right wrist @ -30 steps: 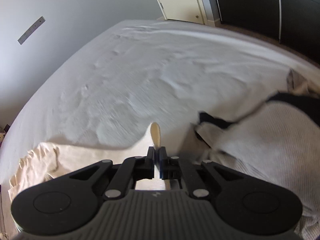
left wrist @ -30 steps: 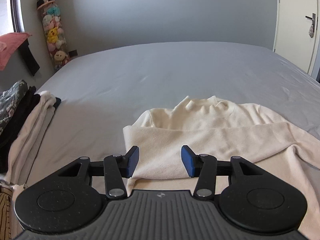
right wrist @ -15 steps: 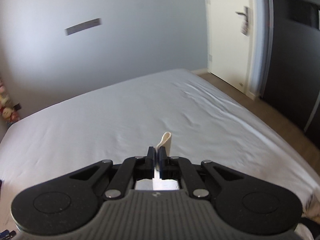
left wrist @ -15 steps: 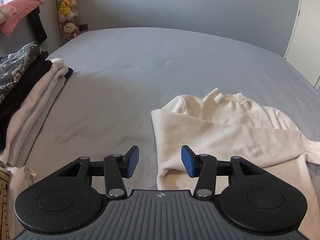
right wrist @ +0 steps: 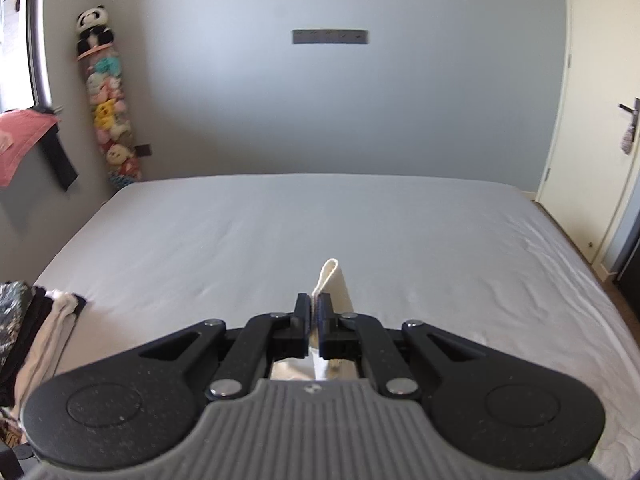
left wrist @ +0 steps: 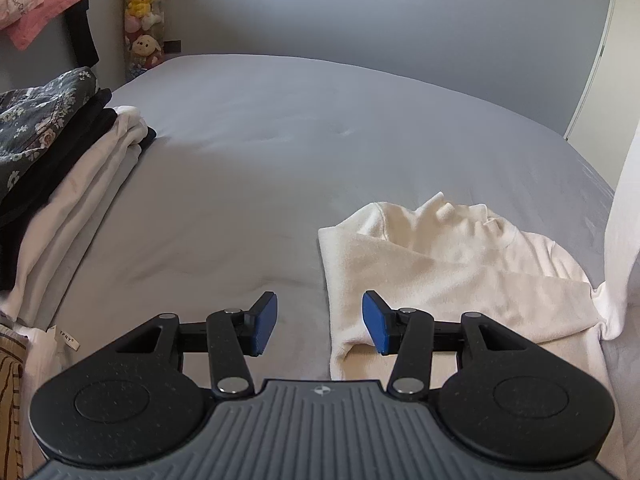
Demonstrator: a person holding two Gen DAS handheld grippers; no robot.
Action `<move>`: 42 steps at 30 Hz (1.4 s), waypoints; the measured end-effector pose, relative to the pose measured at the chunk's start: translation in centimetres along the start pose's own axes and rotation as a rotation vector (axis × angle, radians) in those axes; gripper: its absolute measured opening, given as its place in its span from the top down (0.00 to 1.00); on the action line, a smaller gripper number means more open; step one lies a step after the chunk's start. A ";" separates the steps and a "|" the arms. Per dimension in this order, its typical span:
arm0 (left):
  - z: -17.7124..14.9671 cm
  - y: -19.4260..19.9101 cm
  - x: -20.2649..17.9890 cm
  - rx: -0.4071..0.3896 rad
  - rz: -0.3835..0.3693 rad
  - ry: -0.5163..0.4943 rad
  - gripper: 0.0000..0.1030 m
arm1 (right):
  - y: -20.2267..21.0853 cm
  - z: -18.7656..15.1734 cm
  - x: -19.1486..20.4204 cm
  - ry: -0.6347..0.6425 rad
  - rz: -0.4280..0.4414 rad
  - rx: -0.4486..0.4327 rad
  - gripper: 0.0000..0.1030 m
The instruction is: Fold clothes
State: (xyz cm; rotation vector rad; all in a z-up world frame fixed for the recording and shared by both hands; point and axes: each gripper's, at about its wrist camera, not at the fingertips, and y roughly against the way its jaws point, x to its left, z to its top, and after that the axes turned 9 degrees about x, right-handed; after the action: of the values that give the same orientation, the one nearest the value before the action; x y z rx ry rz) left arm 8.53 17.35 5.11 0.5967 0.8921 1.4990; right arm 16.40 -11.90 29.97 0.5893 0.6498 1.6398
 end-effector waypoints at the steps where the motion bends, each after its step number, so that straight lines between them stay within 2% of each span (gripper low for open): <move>1: 0.1 0.0 0.2 0.000 -0.003 0.009 0.46 | -0.6 -0.3 0.9 0.010 0.014 0.011 0.96; 11: 0.6 -0.6 2.6 0.016 -0.052 0.097 0.46 | -7.7 -5.0 8.4 0.080 0.151 0.133 0.96; 16: 0.8 -1.2 3.2 0.035 -0.075 0.113 0.52 | -11.5 -7.6 11.1 0.068 0.228 0.179 0.96; 23: 1.0 -2.1 4.3 0.059 -0.130 0.166 0.55 | -17.1 -11.3 14.0 0.023 0.328 0.235 0.96; 29: 1.0 -2.9 4.3 0.071 -0.145 0.162 0.55 | -21.2 -14.4 16.2 0.002 0.366 0.302 0.95; 34: 1.0 -3.5 3.9 0.074 -0.179 0.160 0.55 | -22.0 -15.3 15.5 -0.024 0.396 0.322 0.89; 36: 1.0 -3.6 3.6 0.064 -0.195 0.154 0.55 | -21.7 -15.4 14.9 -0.033 0.402 0.313 0.80; 37: 1.0 -3.7 3.4 0.062 -0.208 0.152 0.55 | -21.5 -15.5 14.5 -0.035 0.402 0.303 0.79; 42: 0.7 -5.5 2.5 0.089 -0.292 0.185 0.55 | -19.2 -17.2 9.9 -0.067 0.383 0.230 0.79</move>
State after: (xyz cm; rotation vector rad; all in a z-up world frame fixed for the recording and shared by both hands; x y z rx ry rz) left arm 11.98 19.84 0.72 0.3757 1.1418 1.2685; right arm 16.41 -1.29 4.48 0.9786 0.7126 1.9020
